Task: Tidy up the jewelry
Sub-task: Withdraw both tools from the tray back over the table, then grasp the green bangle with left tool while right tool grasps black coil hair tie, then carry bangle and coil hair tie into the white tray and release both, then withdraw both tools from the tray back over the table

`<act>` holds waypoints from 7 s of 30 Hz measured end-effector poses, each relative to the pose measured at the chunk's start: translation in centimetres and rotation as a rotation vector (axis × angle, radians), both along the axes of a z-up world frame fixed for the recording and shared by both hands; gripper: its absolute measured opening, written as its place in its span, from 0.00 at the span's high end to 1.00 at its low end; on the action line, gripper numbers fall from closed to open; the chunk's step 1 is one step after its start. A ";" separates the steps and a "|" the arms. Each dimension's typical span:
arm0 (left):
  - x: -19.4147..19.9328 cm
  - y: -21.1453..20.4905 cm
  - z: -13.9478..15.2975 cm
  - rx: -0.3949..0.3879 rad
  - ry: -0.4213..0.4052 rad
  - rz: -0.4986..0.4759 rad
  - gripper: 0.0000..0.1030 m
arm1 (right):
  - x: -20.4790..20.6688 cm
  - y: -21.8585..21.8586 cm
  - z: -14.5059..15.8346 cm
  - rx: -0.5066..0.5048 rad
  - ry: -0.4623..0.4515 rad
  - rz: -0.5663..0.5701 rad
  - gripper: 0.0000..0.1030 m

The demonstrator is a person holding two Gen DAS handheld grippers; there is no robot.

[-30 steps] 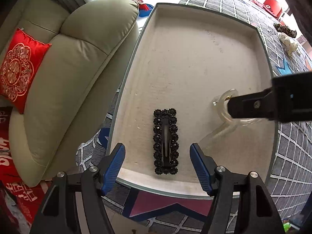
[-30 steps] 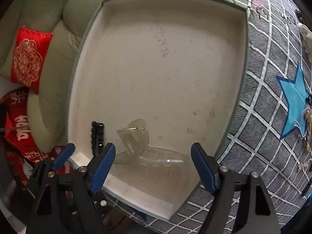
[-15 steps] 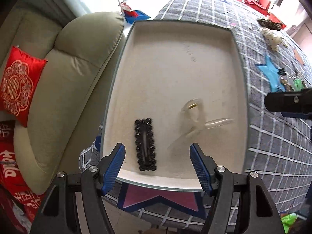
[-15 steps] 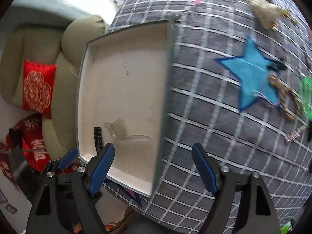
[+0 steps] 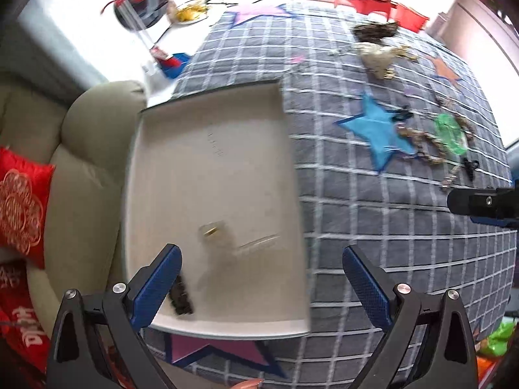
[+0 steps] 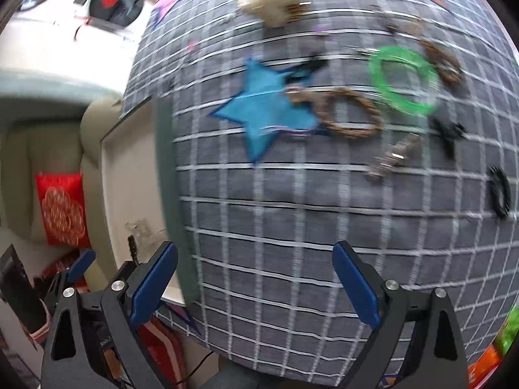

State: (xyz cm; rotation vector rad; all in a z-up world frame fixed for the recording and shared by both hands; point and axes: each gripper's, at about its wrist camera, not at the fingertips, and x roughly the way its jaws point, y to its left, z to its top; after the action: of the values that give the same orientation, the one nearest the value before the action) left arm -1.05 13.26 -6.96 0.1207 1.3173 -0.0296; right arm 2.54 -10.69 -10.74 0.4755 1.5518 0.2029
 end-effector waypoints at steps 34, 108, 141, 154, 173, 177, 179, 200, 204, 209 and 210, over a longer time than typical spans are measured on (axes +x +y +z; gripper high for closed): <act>11.4 -21.0 -3.2 -0.195 0.064 -0.250 0.03 | -3.3 -20.7 -4.3 -0.306 -0.017 -0.182 0.00; 1.8 -5.6 0.1 -0.262 0.026 -0.064 0.90 | -1.3 -4.8 2.4 -0.150 -0.161 0.080 0.78; 7.8 16.2 -5.3 -0.184 -0.034 0.386 0.90 | 9.6 22.0 1.1 -0.052 -0.219 0.430 0.79; 12.4 16.9 -9.4 -0.142 0.009 0.385 0.90 | 13.3 23.8 -2.9 -0.123 -0.188 0.422 0.79; 11.4 15.0 -7.8 -0.049 -0.011 0.323 0.66 | 13.5 23.1 -2.4 -0.064 -0.176 0.378 0.49; 10.5 14.6 -6.0 -0.035 -0.069 0.336 0.09 | 12.8 21.4 -0.4 -0.047 -0.209 0.340 0.46; 10.3 14.1 -5.5 -0.030 -0.065 0.312 0.09 | 12.4 20.4 0.2 -0.042 -0.211 0.316 0.45; 2.9 6.2 -1.1 -0.040 -0.007 0.132 0.00 | 3.6 7.6 1.8 -0.036 -0.125 0.101 0.19; 1.9 3.7 -0.5 -0.058 0.008 0.051 0.00 | 1.8 5.0 2.1 -0.045 -0.109 0.040 0.18; 1.4 0.6 0.6 -0.060 -0.008 -0.063 0.00 | -0.3 2.5 2.7 -0.047 -0.118 -0.009 0.17; 1.4 0.1 0.8 -0.059 -0.013 -0.079 0.00 | -0.7 2.0 2.9 -0.050 -0.121 -0.019 0.17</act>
State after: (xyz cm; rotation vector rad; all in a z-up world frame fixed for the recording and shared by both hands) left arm 0.37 13.37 -6.12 0.1226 1.2968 -0.1344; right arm 1.85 -8.65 -7.87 0.4312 1.4301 0.1747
